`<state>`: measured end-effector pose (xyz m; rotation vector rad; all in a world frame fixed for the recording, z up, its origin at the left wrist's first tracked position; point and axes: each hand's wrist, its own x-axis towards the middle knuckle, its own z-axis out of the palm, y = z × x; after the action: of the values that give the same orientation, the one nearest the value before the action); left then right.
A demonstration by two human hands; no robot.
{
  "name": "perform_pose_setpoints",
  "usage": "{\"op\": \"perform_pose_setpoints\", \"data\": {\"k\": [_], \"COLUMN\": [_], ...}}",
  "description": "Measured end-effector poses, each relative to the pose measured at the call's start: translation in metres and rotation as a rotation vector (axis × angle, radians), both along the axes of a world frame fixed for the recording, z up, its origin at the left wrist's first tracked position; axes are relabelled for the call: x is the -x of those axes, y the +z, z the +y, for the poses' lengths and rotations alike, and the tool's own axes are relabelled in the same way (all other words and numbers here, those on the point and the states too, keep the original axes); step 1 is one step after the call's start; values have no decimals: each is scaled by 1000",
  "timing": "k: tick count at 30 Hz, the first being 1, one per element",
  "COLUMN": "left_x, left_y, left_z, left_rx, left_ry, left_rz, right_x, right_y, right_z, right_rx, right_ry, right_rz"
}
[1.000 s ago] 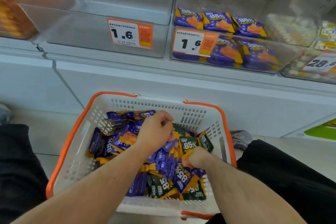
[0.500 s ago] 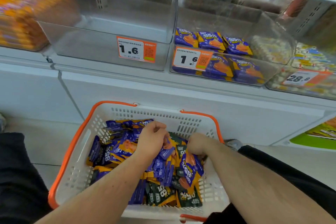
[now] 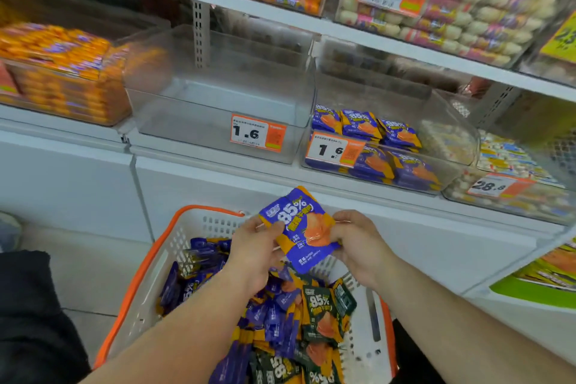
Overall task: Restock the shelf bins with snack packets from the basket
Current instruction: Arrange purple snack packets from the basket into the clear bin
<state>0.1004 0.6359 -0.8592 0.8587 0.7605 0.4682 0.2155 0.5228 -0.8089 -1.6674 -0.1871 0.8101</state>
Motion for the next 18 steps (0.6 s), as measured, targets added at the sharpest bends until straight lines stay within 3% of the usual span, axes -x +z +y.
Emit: {"op": "perform_pose_setpoints", "data": {"k": [3, 5, 11, 14, 16, 18], "left_x": [-4, -8, -31, -54, -67, -80], "left_y": [27, 43, 95, 109, 115, 114], "left_z": [12, 18, 32, 57, 74, 86], "left_rx": [-200, -320, -616, -969, -1280, -1535], "left_ry": [22, 6, -128, 2, 54, -27], "left_rz": [-39, -34, -97, -53, 82, 245], "right_x": [8, 11, 0, -22, -41, -63], "right_y": [20, 36, 79, 104, 121, 134], "right_z": [3, 8, 22, 22, 24, 31], "right_rx": [139, 104, -42, -218, -297, -304], "right_ry": [14, 62, -70, -285, -424, -487], "right_rz": [-449, -589, -441, -328, -331, -331]}}
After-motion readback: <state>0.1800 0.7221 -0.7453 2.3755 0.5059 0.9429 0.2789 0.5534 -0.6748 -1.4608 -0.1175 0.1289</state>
